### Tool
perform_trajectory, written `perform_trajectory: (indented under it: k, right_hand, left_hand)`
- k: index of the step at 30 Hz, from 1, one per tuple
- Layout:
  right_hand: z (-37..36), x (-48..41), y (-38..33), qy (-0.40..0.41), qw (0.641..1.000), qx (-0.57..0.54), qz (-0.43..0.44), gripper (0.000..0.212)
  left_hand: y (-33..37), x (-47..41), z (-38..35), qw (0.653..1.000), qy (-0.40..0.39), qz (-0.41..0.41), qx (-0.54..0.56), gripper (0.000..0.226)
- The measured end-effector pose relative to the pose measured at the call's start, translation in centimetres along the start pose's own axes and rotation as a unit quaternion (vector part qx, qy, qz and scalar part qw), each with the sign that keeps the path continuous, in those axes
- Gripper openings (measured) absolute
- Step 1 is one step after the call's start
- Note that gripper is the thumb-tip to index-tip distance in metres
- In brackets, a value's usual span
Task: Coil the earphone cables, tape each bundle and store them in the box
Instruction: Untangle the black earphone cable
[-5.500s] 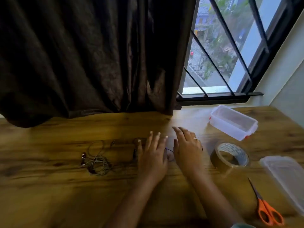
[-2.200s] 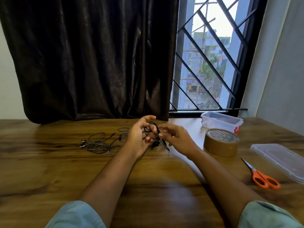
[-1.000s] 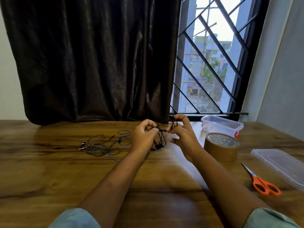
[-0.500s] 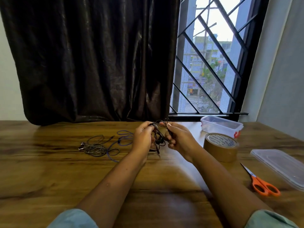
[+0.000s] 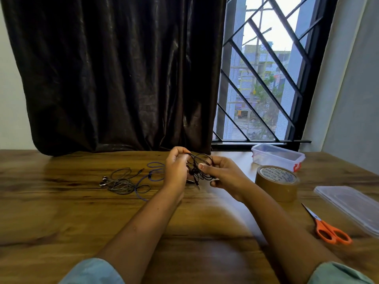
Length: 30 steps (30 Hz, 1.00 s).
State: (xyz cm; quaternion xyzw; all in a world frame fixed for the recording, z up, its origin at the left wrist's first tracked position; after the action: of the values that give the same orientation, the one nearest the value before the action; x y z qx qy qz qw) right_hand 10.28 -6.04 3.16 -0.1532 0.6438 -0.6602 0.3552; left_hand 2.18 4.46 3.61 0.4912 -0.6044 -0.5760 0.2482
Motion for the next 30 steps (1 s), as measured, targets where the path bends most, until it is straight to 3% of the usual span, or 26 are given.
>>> perform_trajectory:
  k: [4, 9, 13, 15, 19, 22, 24, 26, 30]
  right_hand:
    - [0.0, 0.1, 0.2, -0.022, 0.99, -0.133, -0.038, 0.014]
    - [0.8, -0.3, 0.6, 0.02, 0.962, -0.258, -0.083, 0.03]
    - [1.4, -0.6, 0.5, 0.029, 0.972, -0.227, -0.044, 0.007]
    - [2.2, -0.8, 0.7, 0.062, 0.97, -0.232, -0.042, 0.026]
    - [3.4, -0.5, 0.4, 0.103, 0.977, -0.185, -0.033, 0.037]
    - [4.4, -0.8, 1.1, 0.148, 0.987, -0.066, -0.004, 0.031]
    - [5.8, -1.3, 1.6, 0.221, 0.974, 0.055, 0.014, 0.022]
    - [6.5, -1.5, 2.2, 0.251, 0.964, 0.084, -0.002, 0.022]
    - [4.5, -1.1, 1.8, 0.152, 0.988, -0.021, -0.032, 0.037]
  left_hand:
    - [-0.2, -0.8, 0.5, 0.999, 0.006, -0.02, -0.046, 0.019]
    - [-0.7, -0.9, 0.1, 0.995, -0.037, -0.033, -0.085, 0.017]
    - [-0.8, -0.9, 0.0, 0.993, -0.037, -0.046, -0.107, 0.024]
    - [-1.1, -1.1, 0.2, 0.996, -0.025, -0.014, -0.083, 0.027]
    - [-1.1, -0.9, -0.2, 0.997, -0.043, 0.064, 0.019, 0.026]
    - [-0.9, -0.4, -0.9, 0.985, -0.084, 0.122, 0.088, 0.027]
    - [-0.9, 0.0, -1.4, 0.98, -0.121, 0.135, 0.087, 0.025]
    - [-0.8, 0.3, -1.6, 0.979, -0.144, 0.128, 0.059, 0.025]
    - [-1.0, 0.4, -1.6, 0.983, -0.152, 0.101, -0.031, 0.023]
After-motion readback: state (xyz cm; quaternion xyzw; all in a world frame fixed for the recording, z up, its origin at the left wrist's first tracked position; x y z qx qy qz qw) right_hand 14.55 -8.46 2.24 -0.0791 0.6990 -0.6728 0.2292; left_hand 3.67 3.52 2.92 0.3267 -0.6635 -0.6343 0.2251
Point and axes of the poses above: each hand's wrist, its own x-axis away from the middle knuckle, its own z-axis out of the back of the hand, y = z × x, the point moved 8 cm from there along -x, towards the middle knuckle, and after that the axes turned 11 degrees about y, right-handed, at the moved point
